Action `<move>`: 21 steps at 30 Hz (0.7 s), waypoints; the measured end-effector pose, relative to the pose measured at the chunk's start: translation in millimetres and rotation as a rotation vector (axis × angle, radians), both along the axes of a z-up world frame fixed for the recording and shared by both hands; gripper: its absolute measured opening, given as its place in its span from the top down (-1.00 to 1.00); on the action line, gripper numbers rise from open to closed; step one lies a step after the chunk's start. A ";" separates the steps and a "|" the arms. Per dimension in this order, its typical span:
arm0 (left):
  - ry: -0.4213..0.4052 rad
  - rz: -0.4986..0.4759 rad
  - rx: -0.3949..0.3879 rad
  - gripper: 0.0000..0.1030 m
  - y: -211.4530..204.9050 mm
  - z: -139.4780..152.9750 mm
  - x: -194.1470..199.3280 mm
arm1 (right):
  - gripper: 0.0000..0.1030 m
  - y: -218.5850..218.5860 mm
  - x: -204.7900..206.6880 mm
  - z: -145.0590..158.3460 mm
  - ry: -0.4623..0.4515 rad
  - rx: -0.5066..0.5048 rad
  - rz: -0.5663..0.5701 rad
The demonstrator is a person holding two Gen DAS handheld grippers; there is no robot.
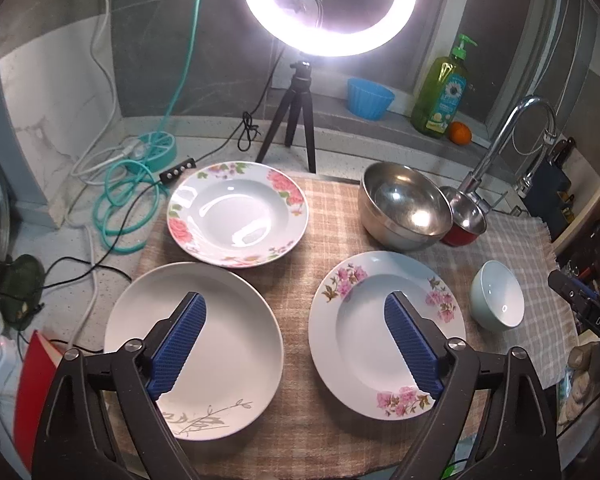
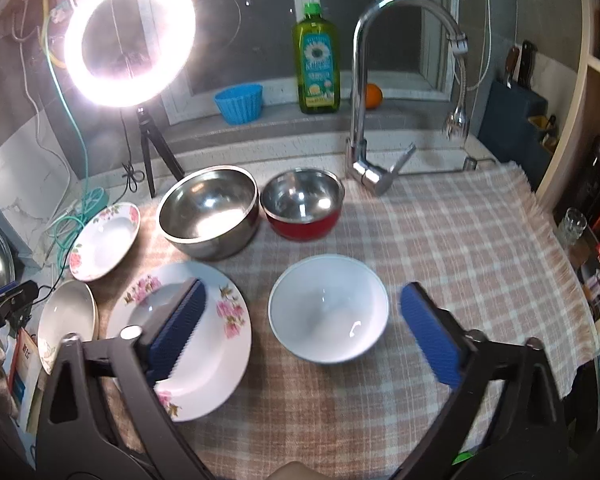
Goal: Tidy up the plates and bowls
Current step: 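Move both grippers down to the rim of the pink-blossom plate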
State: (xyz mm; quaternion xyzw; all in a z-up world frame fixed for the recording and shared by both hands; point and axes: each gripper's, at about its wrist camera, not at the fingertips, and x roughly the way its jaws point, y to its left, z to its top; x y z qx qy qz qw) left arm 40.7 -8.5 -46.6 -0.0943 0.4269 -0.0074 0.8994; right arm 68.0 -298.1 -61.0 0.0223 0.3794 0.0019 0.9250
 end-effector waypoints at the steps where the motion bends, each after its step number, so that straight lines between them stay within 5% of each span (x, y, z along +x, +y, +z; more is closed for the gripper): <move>1: 0.007 -0.008 -0.004 -0.68 -0.9 -2.1 1.9 | -0.76 -1.6 0.0 -3.4 0.014 0.003 0.001; 6: 0.067 -0.067 -0.044 -0.35 -6.6 -20.6 14.7 | -0.70 -7.1 -5.9 -19.0 0.078 0.064 0.016; 8: 0.102 -0.089 -0.063 -0.14 -9.4 -29.9 20.7 | -0.38 -6.3 -7.3 -28.4 0.117 0.082 0.037; 21: 0.221 -0.186 -0.113 0.19 -22.5 -63.5 48.5 | 0.11 3.4 -1.4 -89.4 0.323 0.330 0.119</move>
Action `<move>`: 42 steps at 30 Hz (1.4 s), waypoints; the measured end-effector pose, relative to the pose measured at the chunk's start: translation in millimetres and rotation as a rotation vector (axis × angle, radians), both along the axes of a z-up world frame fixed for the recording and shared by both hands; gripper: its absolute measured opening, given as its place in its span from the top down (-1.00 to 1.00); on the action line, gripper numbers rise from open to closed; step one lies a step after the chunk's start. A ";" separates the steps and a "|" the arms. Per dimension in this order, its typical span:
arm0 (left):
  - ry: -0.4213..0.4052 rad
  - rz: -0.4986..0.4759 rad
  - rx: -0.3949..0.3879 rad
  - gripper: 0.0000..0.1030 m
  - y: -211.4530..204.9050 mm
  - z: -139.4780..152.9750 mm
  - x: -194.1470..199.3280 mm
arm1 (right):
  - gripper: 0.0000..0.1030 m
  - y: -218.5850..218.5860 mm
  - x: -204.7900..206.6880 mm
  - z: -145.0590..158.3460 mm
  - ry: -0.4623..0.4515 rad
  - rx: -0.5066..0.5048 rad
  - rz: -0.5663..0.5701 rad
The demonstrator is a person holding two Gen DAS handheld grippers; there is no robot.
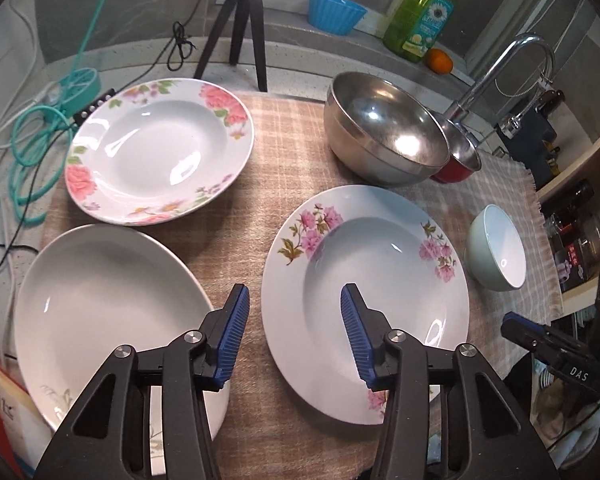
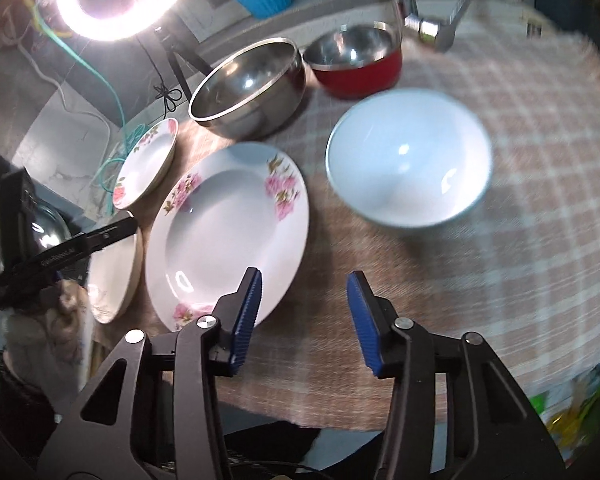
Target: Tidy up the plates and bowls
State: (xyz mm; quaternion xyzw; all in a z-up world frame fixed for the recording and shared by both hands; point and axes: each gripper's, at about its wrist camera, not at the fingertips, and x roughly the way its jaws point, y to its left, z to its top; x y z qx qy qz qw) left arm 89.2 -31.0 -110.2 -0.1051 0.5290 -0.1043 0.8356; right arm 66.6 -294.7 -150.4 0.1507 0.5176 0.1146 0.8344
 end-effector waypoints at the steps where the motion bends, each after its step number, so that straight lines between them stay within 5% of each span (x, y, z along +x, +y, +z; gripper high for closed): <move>1: 0.006 -0.005 0.001 0.22 -0.5 -2.5 2.7 | 0.15 -0.5 2.1 -5.0 0.015 0.021 -0.010; 10: 0.039 -0.022 -0.006 0.36 2.1 -14.9 18.1 | 0.47 -3.6 15.5 -28.3 0.079 0.113 -0.041; 25: 0.100 -0.010 -0.074 0.48 9.2 -32.5 33.2 | 0.65 3.2 30.8 -41.7 0.115 0.134 -0.020; 42: 0.103 -0.006 -0.052 0.53 5.6 -32.6 26.1 | 0.72 9.8 38.0 -42.4 0.119 0.096 0.037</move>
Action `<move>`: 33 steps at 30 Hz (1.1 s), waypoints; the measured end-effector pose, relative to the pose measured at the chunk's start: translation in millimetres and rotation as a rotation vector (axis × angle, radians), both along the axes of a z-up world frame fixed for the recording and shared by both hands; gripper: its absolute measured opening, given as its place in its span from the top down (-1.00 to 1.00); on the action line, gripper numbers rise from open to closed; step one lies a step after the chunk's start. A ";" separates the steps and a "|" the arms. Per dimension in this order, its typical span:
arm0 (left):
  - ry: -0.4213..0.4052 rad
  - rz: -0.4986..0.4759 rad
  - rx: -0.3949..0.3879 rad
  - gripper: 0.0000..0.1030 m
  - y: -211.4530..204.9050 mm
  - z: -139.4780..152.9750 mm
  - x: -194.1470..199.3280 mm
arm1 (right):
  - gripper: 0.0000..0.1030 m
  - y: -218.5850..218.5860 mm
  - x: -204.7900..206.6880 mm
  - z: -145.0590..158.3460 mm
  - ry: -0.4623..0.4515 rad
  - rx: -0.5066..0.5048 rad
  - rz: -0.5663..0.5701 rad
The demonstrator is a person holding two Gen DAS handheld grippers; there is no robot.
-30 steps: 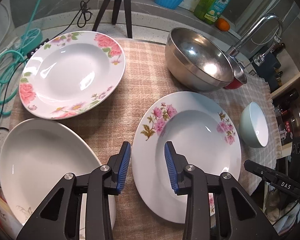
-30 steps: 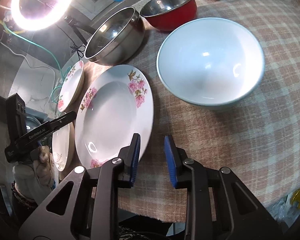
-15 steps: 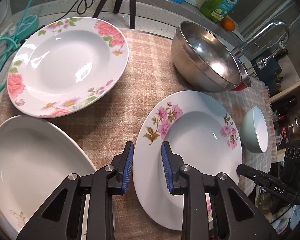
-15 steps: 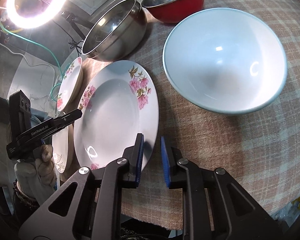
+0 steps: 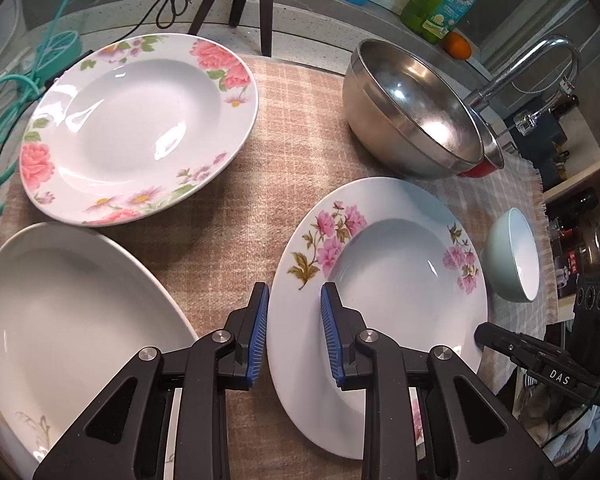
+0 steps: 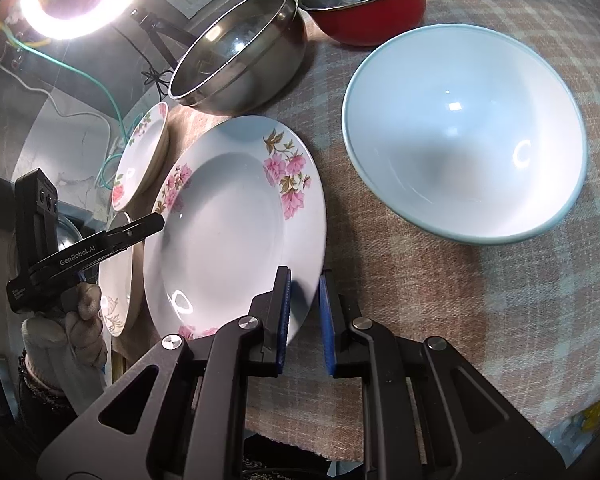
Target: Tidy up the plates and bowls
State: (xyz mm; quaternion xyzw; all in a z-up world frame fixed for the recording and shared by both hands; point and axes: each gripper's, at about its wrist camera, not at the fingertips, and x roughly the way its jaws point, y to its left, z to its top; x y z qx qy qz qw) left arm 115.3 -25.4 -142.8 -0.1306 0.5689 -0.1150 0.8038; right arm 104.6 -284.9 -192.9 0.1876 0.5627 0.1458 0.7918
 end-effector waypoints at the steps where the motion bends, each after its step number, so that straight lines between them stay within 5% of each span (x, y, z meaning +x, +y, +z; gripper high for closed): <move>1: 0.002 0.000 0.000 0.53 -0.4 0.2 -2.0 | 0.72 -0.2 0.2 -0.1 0.002 0.000 0.002; 33: 0.023 0.069 0.012 0.53 -16.4 -1.3 -69.3 | 0.71 -7.7 -14.8 -2.3 0.015 -0.036 0.096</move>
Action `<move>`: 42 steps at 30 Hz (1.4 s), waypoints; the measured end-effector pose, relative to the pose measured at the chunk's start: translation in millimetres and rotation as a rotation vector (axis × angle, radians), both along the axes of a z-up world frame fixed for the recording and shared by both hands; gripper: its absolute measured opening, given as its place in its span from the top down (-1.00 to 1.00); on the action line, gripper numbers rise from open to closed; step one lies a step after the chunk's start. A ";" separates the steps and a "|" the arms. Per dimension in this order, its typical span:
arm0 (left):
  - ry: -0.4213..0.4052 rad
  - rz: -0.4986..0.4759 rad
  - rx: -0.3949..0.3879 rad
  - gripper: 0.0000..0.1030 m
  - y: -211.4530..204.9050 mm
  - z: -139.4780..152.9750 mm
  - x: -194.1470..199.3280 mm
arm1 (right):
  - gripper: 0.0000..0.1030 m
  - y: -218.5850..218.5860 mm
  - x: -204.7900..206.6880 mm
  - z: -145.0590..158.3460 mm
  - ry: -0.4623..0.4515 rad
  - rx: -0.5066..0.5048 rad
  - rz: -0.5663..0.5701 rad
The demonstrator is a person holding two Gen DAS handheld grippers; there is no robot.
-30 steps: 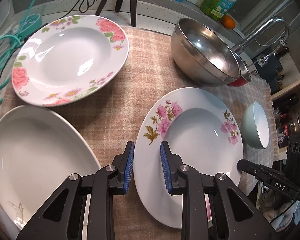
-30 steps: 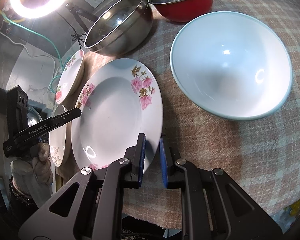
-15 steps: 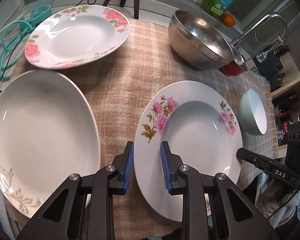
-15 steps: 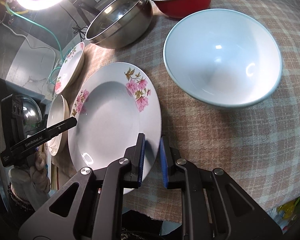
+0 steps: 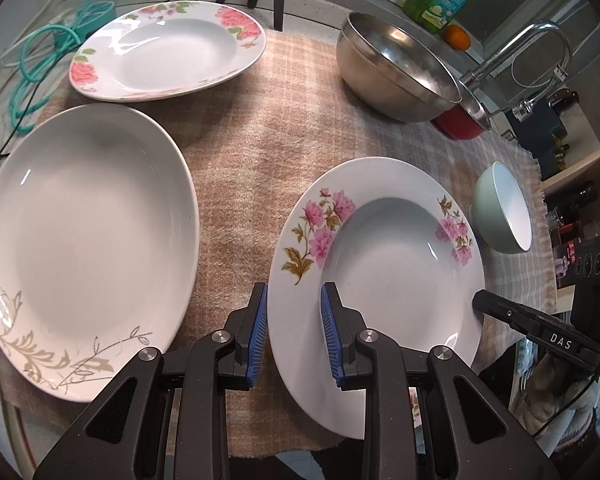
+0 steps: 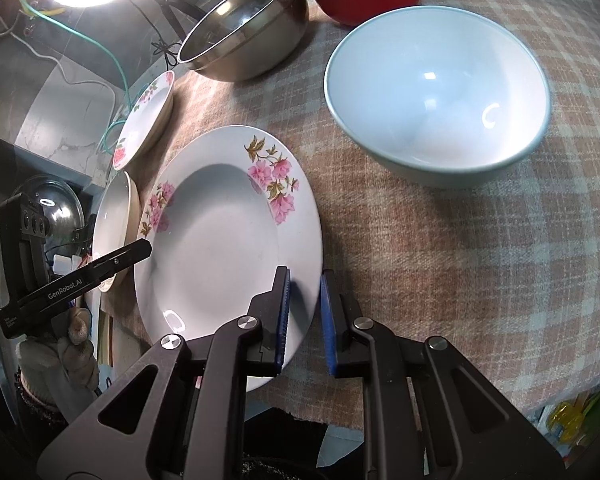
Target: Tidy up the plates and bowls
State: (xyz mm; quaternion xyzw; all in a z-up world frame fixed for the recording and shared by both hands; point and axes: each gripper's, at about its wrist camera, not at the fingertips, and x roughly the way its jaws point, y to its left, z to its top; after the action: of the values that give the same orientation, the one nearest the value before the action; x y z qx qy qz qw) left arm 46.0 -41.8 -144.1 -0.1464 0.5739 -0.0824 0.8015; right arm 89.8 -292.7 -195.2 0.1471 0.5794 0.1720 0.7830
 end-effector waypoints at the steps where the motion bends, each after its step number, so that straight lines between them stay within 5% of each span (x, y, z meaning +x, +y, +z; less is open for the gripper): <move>1: 0.000 0.000 0.002 0.53 -0.4 -0.2 -0.2 | 0.71 -1.4 -2.0 0.2 -0.001 -0.001 0.001; 30: -0.046 -0.037 0.046 0.53 -1.5 12.2 1.3 | 0.67 5.1 -8.4 12.1 -0.063 -0.077 -0.001; 37: -0.087 -0.052 0.043 0.51 5.1 27.5 5.1 | 0.24 11.7 -8.3 36.9 -0.145 -0.092 -0.009; 42: -0.114 -0.044 0.038 0.10 16.5 35.4 7.8 | -0.17 24.7 -4.7 48.6 -0.177 -0.068 -0.007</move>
State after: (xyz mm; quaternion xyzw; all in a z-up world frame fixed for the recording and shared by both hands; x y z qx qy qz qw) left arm 53.8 -25.4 -108.6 -0.1135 0.5318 -0.0974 0.8336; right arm 85.1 -268.0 -146.6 0.1066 0.5129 0.1616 0.8364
